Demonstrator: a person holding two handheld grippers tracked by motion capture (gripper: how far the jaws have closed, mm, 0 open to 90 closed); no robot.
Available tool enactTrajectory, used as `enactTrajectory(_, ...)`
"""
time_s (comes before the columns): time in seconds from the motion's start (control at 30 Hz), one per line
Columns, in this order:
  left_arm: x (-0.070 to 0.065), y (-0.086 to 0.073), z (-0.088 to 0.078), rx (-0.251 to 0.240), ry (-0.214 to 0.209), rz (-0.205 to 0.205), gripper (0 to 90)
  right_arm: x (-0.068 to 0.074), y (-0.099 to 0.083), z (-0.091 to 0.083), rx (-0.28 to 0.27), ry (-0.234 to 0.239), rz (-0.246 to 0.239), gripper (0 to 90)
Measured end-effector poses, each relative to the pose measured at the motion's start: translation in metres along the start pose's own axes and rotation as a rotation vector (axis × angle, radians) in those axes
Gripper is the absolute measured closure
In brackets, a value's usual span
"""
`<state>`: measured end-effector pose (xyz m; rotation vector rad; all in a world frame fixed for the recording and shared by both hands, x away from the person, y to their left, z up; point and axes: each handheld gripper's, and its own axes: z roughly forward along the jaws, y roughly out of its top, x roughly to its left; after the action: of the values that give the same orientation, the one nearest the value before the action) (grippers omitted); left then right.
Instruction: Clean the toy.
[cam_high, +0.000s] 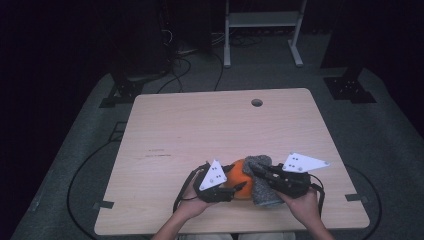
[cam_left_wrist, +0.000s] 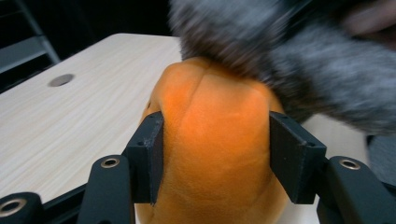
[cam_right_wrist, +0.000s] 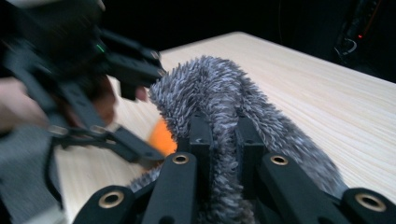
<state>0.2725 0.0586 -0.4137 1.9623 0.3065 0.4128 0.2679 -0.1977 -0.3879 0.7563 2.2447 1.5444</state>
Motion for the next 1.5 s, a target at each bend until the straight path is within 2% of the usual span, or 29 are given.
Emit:
enactTrajectory(0.03,0.001,-0.001,-0.002,-0.015,-0.031,0.014,37.6,-0.005,-0.003,0.000,-0.001,0.015,0.029,80.3)
enactTrajectory(0.1,0.006,-0.003,-0.002,-0.014,-0.074,0.000,30.8,-0.010,-0.007,0.000,0.007,0.037,0.052,80.3)
enactTrajectory(0.17,0.011,-0.007,0.003,0.026,-0.044,-0.007,18.9,-0.012,-0.010,0.000,0.000,0.096,0.052,80.1)
enactTrajectory(0.23,0.014,-0.012,0.010,0.074,-0.049,-0.037,9.3,-0.010,-0.010,0.001,0.004,0.108,0.035,79.9)
enactTrajectory(0.27,0.015,-0.015,0.012,0.067,-0.069,-0.054,10.2,-0.009,-0.009,0.002,0.007,0.103,0.022,80.0)
enactTrajectory(0.3,0.015,-0.017,0.012,0.044,-0.071,-0.046,18.2,-0.009,-0.009,0.002,0.011,0.089,0.015,80.1)
enactTrajectory(0.33,0.015,-0.017,0.012,0.038,-0.063,-0.044,23.8,-0.011,-0.009,0.001,0.017,0.073,0.011,80.1)
enactTrajectory(0.37,0.015,-0.017,0.012,0.038,-0.064,-0.061,27.6,-0.014,-0.009,0.001,0.020,0.055,0.012,80.2)
enactTrajectory(0.47,0.018,-0.012,0.008,0.025,-0.028,-0.095,34.7,-0.025,-0.014,-0.003,0.052,-0.039,0.036,80.3)
enactTrajectory(0.53,0.016,-0.009,0.005,0.025,0.013,-0.095,36.3,-0.028,-0.016,-0.006,0.040,-0.036,0.059,80.3)
enactTrajectory(0.57,0.016,-0.007,0.005,0.037,0.041,-0.091,36.5,-0.026,-0.014,-0.008,0.032,-0.028,0.052,80.3)
enactTrajectory(0.6,0.016,-0.006,0.004,0.045,0.055,-0.092,36.6,-0.022,-0.012,-0.008,0.023,0.000,0.044,80.3)
enactTrajectory(0.63,0.017,-0.006,0.005,0.047,0.062,-0.105,36.6,-0.015,-0.010,-0.007,0.010,0.027,0.023,80.2)
enactTrajectory(0.7,0.017,-0.006,0.006,0.048,0.050,-0.129,37.0,-0.001,-0.004,-0.001,0.024,0.041,-0.036,80.2)
enactTrajectory(0.77,0.012,-0.007,0.006,0.062,0.064,-0.098,38.0,0.009,-0.001,0.006,0.049,0.014,-0.088,80.3)
enactTrajectory(0.8,0.009,-0.007,0.007,0.059,0.072,-0.088,38.6,0.009,-0.001,0.009,0.052,0.005,-0.087,80.3)
enactTrajectory(0.87,0.003,-0.008,0.007,0.065,0.082,-0.056,39.6,0.003,-0.001,0.010,0.039,0.003,-0.061,80.4)
enactTrajectory(0.93,-0.002,-0.007,0.008,0.085,0.080,0.004,39.6,-0.004,-0.001,0.009,0.034,-0.009,-0.030,80.4)
enactTrajectory(1.0,-0.004,-0.006,0.009,0.087,0.067,0.026,38.3,-0.012,-0.005,0.007,0.029,-0.015,0.004,80.4)
enactTrajectory(1.07,-0.003,-0.007,0.011,0.071,0.031,0.022,34.1,-0.020,-0.009,0.005,0.032,-0.039,0.033,80.4)
enactTrajectory(1.13,0.000,-0.008,0.013,0.065,-0.002,0.009,25.1,-0.029,-0.015,0.001,0.049,-0.052,0.060,80.4)
enactTrajectory(1.2,0.004,-0.009,0.015,0.090,0.030,-0.022,16.5,-0.031,-0.017,-0.001,0.049,-0.042,0.080,80.4)
enactTrajectory(1.23,0.006,-0.011,0.016,0.102,0.021,-0.042,12.0,-0.028,-0.015,-0.002,0.047,-0.029,0.074,80.4)
enactTrajectory(1.27,0.007,-0.013,0.016,0.097,0.010,-0.047,13.9,-0.024,-0.011,-0.002,0.043,-0.016,0.062,80.4)
enactTrajectory(1.3,0.006,-0.014,0.016,0.084,0.011,-0.041,20.8,-0.018,-0.007,-0.001,0.041,-0.001,0.041,80.5)
enactTrajectory(1.43,-0.005,-0.014,0.014,0.103,0.018,0.049,31.5,0.003,0.006,0.005,0.051,0.025,-0.048,80.4)
enactTrajectory(1.5,-0.005,-0.015,0.013,0.104,0.017,0.053,33.1,0.003,0.007,0.008,0.062,0.021,-0.064,80.5)
